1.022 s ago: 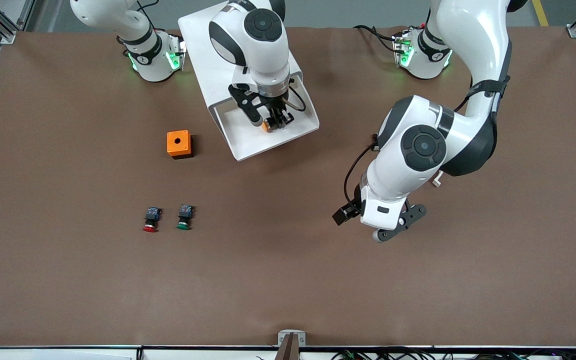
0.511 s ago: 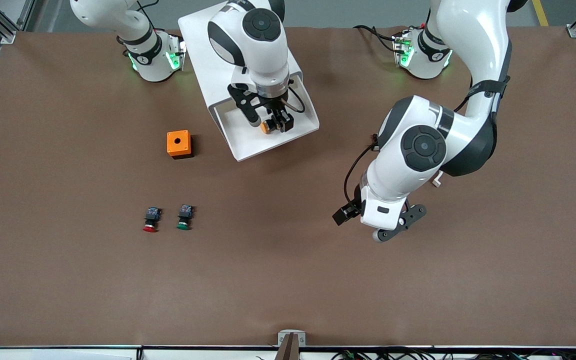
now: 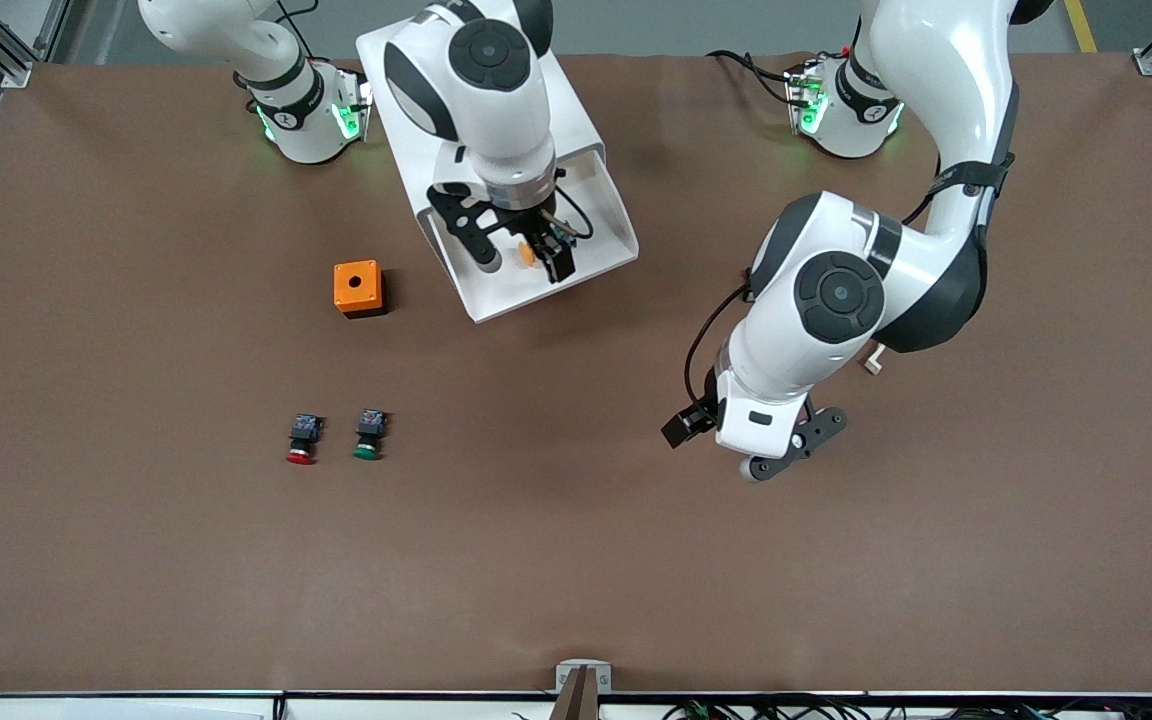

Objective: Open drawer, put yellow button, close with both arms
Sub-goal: 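Open the right gripper to release the button in the drawer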

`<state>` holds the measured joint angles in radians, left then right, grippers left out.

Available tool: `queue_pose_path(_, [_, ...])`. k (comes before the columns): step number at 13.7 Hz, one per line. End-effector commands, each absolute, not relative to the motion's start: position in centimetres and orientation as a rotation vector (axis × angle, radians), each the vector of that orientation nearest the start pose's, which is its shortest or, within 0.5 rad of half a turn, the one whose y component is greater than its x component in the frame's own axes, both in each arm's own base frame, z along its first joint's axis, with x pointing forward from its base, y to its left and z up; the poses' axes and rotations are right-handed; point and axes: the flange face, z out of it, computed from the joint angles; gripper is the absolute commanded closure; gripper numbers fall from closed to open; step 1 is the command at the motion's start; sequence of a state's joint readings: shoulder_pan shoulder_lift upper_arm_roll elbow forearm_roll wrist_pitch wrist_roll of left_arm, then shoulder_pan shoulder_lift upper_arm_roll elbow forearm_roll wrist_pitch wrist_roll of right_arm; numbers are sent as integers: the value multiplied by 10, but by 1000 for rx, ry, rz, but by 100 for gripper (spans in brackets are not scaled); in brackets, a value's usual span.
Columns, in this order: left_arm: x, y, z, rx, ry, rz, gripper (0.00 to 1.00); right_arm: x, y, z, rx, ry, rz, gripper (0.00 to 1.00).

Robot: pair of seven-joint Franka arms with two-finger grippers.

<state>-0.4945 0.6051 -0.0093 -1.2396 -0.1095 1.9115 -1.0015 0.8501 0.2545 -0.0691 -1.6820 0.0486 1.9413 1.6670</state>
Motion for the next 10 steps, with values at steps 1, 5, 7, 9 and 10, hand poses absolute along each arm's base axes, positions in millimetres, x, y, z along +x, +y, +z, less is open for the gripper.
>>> queue_pose_path(1, [625, -373, 413, -3144, -794, 37, 1, 468, 426, 466, -2883, 1260, 55, 0])
queue_pose_path(5, [592, -413, 400, -3135, -721, 83, 1, 497, 372, 481, -2968, 1113, 94, 0])
queue_pose_path(7, [575, -435, 397, -3129, -715, 93, 1, 510, 337, 493, -3017, 1009, 129, 0])
queue_pose_path(9, [558, -457, 394, -3128, -692, 100, 1, 521, 297, 504, -3064, 893, 175, 0])
queue_pose_path(10, [549, -467, 393, -3128, -680, 103, 1, 526, 280, 508, -3079, 841, 190, 0])
